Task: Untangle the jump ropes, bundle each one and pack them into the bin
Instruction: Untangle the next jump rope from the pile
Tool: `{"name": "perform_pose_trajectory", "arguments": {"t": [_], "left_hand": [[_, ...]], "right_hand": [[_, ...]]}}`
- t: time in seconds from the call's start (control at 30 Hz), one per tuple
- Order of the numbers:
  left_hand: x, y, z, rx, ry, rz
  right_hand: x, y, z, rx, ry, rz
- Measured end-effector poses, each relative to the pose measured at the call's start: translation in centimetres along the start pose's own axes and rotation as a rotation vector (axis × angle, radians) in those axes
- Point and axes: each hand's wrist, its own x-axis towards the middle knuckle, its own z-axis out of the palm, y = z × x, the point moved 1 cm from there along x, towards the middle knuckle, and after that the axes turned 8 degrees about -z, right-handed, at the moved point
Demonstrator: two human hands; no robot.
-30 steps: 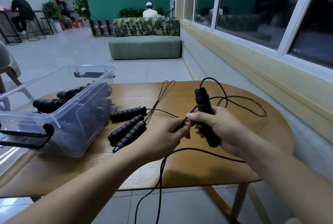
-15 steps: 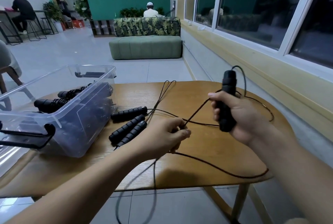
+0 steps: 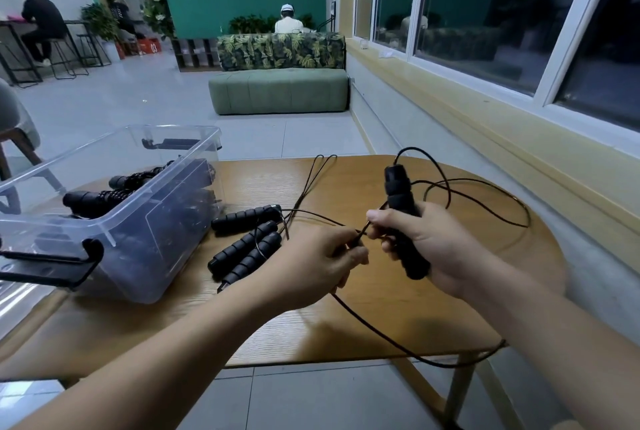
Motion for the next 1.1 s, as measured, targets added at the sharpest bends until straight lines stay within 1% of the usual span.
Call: {"name": "perform_pose_trajectory", "arguments": {"t": [0.1,0.17,0.3,0.43,0.53,0.63,0.73,0.8,0.87,0.93,1.0,1.1], "left_hand": [[-0.2,-0.1,0.2,-0.031,-0.033,-0.003],[-0.2,-0.1,0.1,-0.045,-0.005,0.000],[0.0,0.2,-0.7,-0.096,0.064,-0.007],[0.2,0.0,-1.0,-0.045,0.066,-0.015],[0.4,-0.5,-0.9,-0.021,0.072,-0.014],[0.5,-0.7,-0.8,0.019,0.056,-0.002],[0.4,-0.7,-0.7,-0.008,0.069,-0.004],[0.4,-0.5,-0.8,-0.018,0.076,0.009],[0.3,-0.5,-0.7,0.001,0.063,0.030],[0.2,-0.6,-0.5,0.036,0.051,0.052],[0.2,-0.6,-0.4,0.043,0.046,0.069],[0.2,-0.5,-0.4,0.022,0.048,0.047]], "right_hand": [[0.0,-0.4,0.4,0.001,-0.009,-0.006],[-0.1,-0.9,0.2,0.022,0.020,-0.017],[0.2,-1.7,-1.0,0.139,0.122,-0.032],[1.0,-2.3,-2.8,0.268,0.264,-0.028],[1.4,-2.2,-3.6,0.325,0.320,-0.021],[1.5,-1.7,-3.4,0.302,0.289,-0.003],[0.8,-1.6,-2.4,0.191,0.147,0.014],[0.2,-1.3,-1.3,0.074,0.048,0.003],[-0.3,-0.9,-0.2,-0.013,-0.013,-0.019],[-0.4,-0.5,0.5,-0.030,-0.029,-0.028],[-0.4,-0.6,0.7,-0.046,-0.010,-0.046],[0.1,-1.3,-0.4,0.023,0.090,-0.067]]}}
